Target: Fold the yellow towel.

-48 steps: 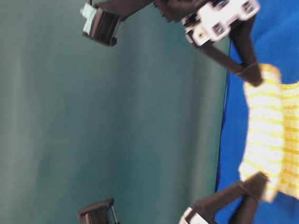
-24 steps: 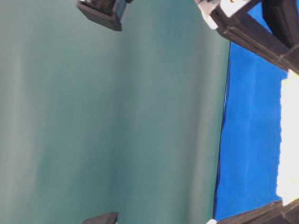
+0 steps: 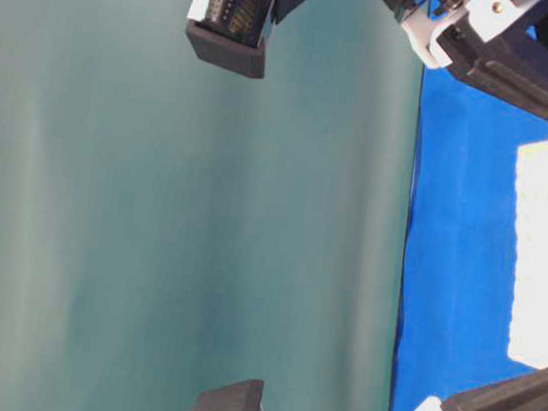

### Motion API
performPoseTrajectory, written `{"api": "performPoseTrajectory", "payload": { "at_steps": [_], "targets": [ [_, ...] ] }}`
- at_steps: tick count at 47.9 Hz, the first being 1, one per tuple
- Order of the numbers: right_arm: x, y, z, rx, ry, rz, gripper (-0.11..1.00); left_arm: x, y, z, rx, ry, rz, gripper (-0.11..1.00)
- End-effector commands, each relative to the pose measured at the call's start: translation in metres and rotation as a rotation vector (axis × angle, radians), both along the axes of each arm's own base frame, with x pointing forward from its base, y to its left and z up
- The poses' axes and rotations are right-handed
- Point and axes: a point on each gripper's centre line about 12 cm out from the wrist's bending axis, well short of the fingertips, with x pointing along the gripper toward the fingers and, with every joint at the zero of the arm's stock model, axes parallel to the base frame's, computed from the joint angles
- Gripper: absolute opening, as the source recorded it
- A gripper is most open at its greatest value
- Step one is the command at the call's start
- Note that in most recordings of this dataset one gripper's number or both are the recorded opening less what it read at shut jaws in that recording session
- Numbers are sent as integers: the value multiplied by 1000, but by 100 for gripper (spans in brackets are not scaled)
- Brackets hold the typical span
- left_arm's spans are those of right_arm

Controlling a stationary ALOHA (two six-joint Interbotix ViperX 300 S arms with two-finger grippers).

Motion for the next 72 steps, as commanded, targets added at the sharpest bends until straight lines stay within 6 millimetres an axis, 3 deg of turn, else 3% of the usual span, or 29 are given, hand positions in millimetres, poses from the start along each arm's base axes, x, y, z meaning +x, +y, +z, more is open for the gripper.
{"api": "performPoseTrajectory", "payload": {
  "at_steps": [1,6,12,17,20,26,32,51,62,72],
  "targets": [
    [6,2,10,4,-33,2,8,7,-2,11,-5,-38,-3,18],
    [8,3,13,6,-40,4,10,6,-2,14,-4,-38,-4,45],
    [8,3,21,7,-60,10,44,1,-2,21,3,-20,-9,72],
    [2,2,35,1,-94,20,74,-4,-1,35,3,-19,-11,70],
    [-5,1,43,-3,-115,27,83,-9,0,47,-1,-25,-12,68],
    [-24,-4,61,-11,-163,35,77,-25,2,72,-6,-60,-14,68],
    [-51,-9,79,-16,-221,41,78,-44,4,94,-11,-122,-17,68],
    [-128,-26,119,-38,-430,63,78,-115,17,122,-27,-292,-11,68],
    [-157,-35,111,-68,-473,57,77,-149,25,127,11,-386,-12,68],
    [-177,-42,96,-78,-496,34,77,-170,33,116,15,-412,14,68]
  ]
}}
